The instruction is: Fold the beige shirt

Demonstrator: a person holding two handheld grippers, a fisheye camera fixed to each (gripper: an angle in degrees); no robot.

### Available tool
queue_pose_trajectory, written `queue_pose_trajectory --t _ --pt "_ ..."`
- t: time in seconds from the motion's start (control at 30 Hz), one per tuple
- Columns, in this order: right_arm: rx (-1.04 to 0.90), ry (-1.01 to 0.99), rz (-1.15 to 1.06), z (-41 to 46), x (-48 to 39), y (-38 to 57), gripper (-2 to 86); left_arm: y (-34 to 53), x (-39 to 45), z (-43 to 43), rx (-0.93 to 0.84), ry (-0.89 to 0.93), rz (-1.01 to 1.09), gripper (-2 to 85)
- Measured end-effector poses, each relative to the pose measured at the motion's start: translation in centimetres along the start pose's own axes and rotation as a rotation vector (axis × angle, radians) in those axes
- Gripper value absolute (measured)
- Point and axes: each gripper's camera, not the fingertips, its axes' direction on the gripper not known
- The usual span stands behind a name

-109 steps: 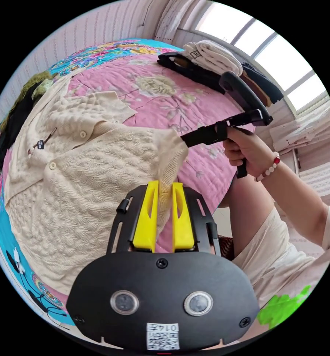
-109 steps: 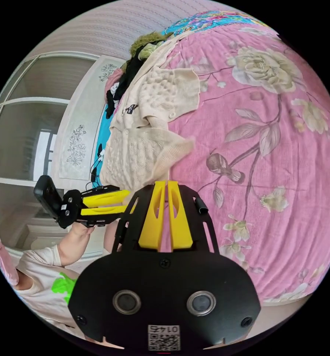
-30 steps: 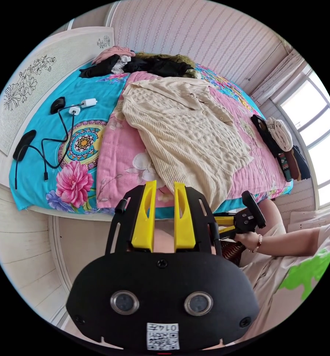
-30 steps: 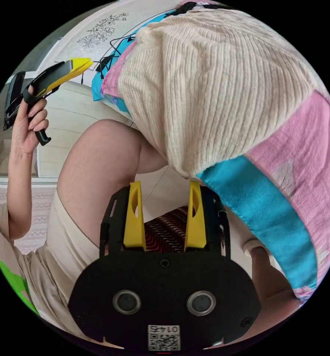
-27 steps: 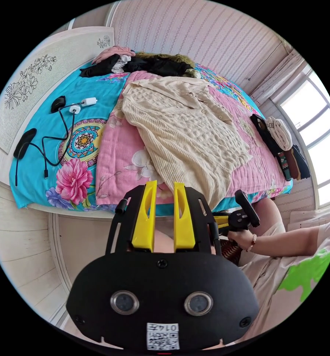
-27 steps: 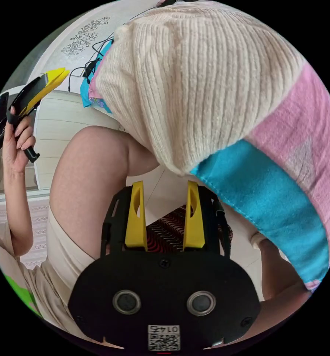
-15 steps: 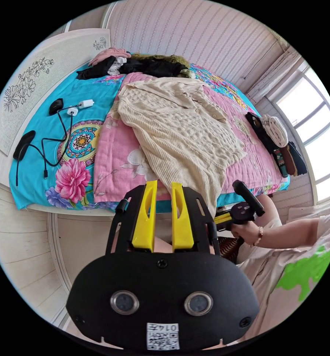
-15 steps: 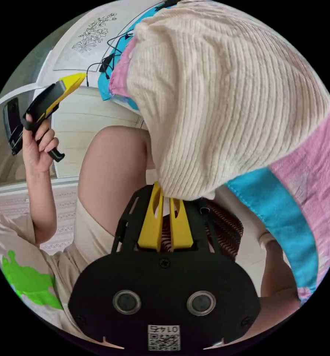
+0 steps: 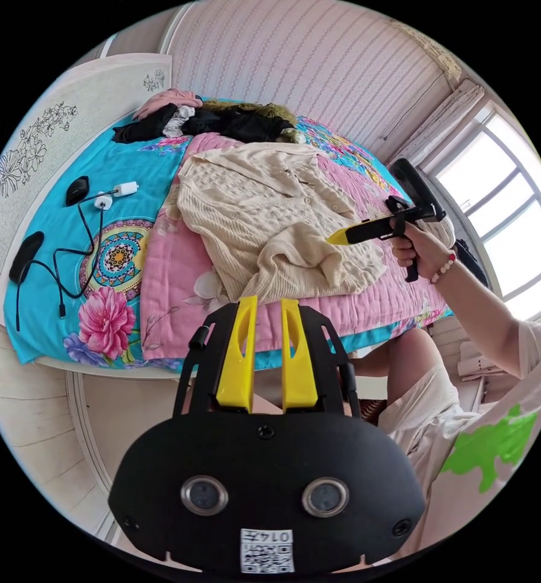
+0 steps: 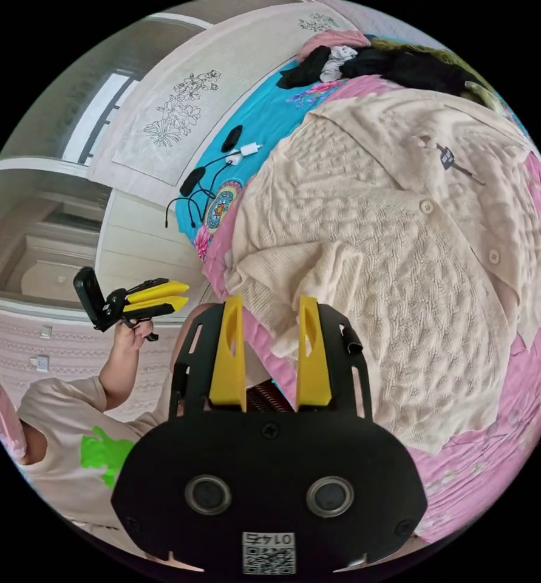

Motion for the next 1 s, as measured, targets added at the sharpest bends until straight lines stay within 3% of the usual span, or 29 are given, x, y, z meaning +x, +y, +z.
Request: queue_pose_trajectory --t 0.4,0.7,1.0 --pt "0.139 0.466 -0.115 2.4 -7.5 5.1 12.4 -1.3 1.6 2.1 -0.035 0.019 0.027 6.6" --pt "0.221 0.361 -0.016 -0.5 -7.9 3.0 2.9 -2.0 2.4 2.3 -0.041 0.015 0.033 6.5" --pt "-0.035 0.206 -0.406 -9.7 -16.3 3.8 1.3 -3.3 3.7 1.4 -0.040 -0.056 0.072 9.2"
